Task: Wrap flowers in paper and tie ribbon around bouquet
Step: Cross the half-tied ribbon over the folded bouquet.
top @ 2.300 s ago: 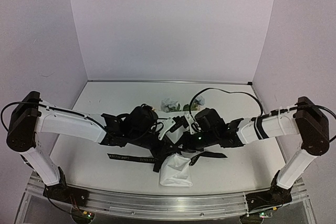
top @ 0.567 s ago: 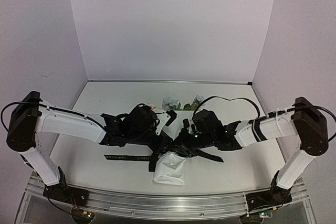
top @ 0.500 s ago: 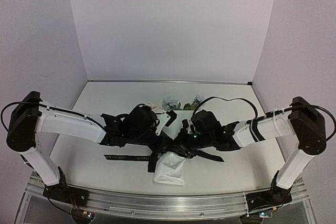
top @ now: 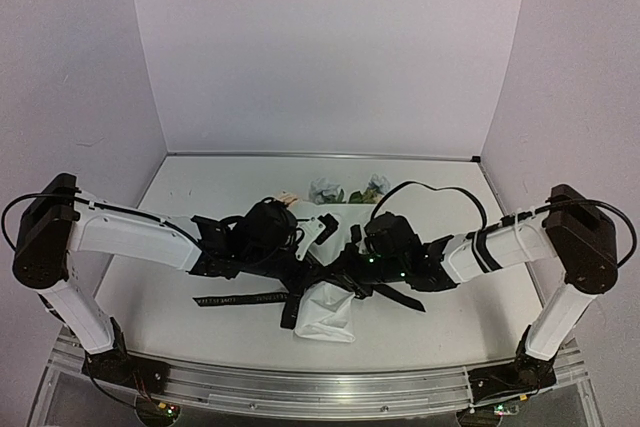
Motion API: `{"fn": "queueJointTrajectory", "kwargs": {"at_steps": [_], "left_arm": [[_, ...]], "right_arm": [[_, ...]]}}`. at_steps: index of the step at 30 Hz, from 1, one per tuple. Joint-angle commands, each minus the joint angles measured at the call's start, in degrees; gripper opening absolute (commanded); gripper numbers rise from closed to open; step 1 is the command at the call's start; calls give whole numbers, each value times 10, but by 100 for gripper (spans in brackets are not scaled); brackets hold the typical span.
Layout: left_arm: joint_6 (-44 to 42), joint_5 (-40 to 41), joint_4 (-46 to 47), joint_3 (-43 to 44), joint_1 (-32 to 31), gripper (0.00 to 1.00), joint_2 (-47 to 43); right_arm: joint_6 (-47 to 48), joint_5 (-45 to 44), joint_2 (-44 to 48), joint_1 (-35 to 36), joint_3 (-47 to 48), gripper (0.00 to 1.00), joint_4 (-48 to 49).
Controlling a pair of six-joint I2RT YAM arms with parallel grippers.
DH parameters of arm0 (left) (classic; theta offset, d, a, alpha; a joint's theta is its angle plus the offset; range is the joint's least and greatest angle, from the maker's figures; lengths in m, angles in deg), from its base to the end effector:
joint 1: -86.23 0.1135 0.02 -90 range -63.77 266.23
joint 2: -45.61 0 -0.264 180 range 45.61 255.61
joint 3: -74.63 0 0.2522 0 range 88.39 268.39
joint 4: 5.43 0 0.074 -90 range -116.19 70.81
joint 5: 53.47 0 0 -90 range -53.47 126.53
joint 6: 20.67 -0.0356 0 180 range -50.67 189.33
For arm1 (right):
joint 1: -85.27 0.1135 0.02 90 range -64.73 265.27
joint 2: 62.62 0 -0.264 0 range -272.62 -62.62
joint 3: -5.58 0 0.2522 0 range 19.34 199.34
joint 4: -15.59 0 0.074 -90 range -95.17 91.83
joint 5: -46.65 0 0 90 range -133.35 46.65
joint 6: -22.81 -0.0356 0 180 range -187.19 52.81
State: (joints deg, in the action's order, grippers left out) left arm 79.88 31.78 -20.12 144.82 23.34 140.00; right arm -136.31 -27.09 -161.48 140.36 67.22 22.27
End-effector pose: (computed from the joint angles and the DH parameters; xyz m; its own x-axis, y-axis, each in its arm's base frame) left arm 0.1594 -0.3177 0.2046 -0.4491 0.4768 -0.7557 0.8486 0.4924 -0.1936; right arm 0.1948 0.2965 0.1668 -0.9681 0.1800 -0.1740 -0.0581 0.5147 0.8554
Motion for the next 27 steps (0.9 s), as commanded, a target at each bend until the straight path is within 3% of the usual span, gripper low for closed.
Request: {"fn": "queueJointTrajectory", "kwargs": {"at_steps": [1,3,9,17,23,27], "left_arm": [[1,-39,-10,3,-2,1,-6],[5,-40,-13,3,-2,3,0],[8,-28,-5,0,-2,33,-14],[-9,6,-16,7,0,44,-50],[-16,9,-27,17,11,58,-89],[-13,34,-35,15,30,59,-103]], "right_arm": [[8,-45,-11,-6,-8,0,48],[7,-50,-15,-7,-12,0,55],[2,-51,-20,-9,-17,0,61],[-3,-47,-24,-12,-17,0,62],[-8,-45,-27,-12,-17,0,63],[-9,-44,-29,-13,-15,0,62]]}}
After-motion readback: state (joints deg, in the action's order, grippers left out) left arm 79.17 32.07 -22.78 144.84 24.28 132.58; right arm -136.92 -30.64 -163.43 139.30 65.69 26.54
